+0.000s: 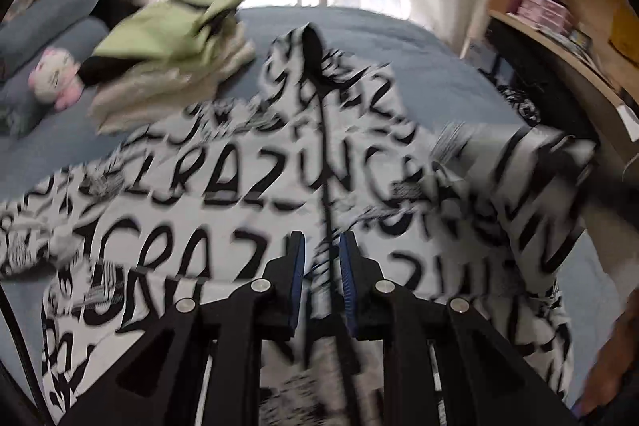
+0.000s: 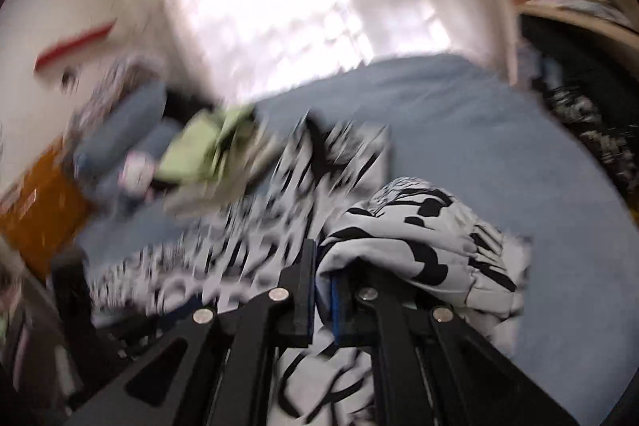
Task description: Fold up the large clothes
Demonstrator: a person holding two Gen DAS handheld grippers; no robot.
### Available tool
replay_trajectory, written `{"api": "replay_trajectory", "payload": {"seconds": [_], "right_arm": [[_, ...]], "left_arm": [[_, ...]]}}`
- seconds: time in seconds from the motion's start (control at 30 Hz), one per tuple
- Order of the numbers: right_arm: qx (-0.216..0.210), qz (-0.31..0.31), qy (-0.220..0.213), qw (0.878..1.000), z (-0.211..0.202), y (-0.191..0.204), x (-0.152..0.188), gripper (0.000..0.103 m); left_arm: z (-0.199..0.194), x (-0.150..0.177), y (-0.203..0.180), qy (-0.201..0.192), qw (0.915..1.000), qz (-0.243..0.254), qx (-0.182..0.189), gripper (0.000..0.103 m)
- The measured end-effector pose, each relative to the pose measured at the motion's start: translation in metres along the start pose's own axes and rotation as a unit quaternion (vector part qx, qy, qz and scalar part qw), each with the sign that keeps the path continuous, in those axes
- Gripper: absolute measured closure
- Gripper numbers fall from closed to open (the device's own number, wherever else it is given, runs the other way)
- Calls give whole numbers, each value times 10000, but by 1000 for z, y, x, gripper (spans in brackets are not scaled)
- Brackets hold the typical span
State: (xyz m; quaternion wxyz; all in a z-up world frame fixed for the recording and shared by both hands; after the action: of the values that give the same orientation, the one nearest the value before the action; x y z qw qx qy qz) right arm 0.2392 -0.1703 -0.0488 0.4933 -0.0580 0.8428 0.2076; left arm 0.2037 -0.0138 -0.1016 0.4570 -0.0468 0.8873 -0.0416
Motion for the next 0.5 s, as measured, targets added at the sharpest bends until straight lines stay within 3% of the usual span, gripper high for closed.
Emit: {"api": "replay_trajectory", "payload": {"seconds": [0.07,0.13,0.3,0.4,0.5], "right_arm": [[-55,-162,409,9990,22,13,37,84],[-103,-264,793,9965,30,22,74,56],[-314,-133,1050,9939,19,41,113,42],[-319,270,953,9946,-6,32,115,41],[-90,674,725,9950,-29,13,116,40]], "left_arm": [[6,16,15,215,9996,-151,34,87],[9,29,24,365,9989,-267,117,86],[14,47,26,544,9951,-608,557,80],[14,49,18,584,9926,-711,795,79],[12,49,-2,606,9917,-477,1032,78]]}}
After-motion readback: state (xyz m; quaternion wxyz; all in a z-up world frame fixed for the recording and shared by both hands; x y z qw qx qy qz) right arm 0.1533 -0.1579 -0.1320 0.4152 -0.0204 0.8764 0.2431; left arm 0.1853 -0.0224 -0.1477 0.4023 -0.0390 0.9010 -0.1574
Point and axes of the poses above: each gripper's, at about its wrist camera, not at the fingertips, and z roughly the way its jaws point, y to its left, x to its underside, the point moved 9 cm from there along z, roughly the way its jaws point, and after that the axes turned 15 degrees about -y, right-handed, at the moved point
